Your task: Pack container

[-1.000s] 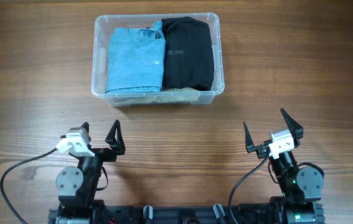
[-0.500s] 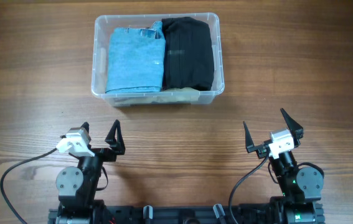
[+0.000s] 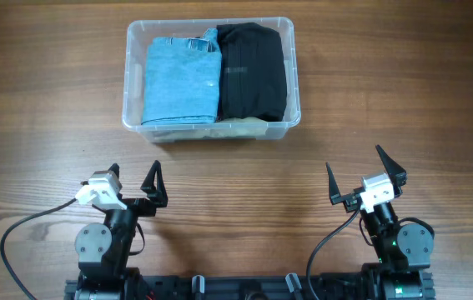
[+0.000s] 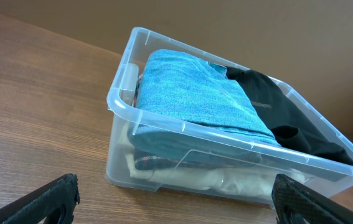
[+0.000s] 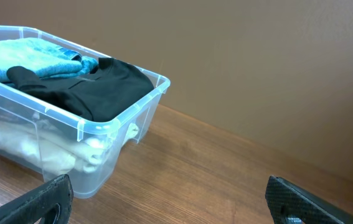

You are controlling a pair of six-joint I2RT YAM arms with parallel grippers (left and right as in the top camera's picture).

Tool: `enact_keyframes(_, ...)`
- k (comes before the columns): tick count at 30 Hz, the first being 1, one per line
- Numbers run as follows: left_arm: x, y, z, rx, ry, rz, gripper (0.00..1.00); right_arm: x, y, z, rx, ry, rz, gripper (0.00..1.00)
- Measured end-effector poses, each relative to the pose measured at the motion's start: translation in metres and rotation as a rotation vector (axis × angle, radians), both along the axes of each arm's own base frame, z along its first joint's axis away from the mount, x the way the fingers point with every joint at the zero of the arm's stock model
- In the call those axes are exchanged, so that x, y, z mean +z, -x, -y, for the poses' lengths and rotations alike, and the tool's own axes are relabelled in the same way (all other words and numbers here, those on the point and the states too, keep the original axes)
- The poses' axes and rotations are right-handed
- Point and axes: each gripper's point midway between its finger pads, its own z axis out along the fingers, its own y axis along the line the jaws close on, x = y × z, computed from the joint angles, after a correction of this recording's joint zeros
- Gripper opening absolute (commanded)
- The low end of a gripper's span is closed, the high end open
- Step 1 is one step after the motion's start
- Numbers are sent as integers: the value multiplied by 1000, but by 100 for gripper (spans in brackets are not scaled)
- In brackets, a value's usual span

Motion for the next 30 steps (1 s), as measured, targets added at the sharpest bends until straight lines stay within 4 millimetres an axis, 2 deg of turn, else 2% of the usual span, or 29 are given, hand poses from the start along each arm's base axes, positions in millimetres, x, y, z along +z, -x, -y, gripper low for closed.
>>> enact_keyframes(30,0,0,0,0,0,0,100,0,0,0,0,0,0,100)
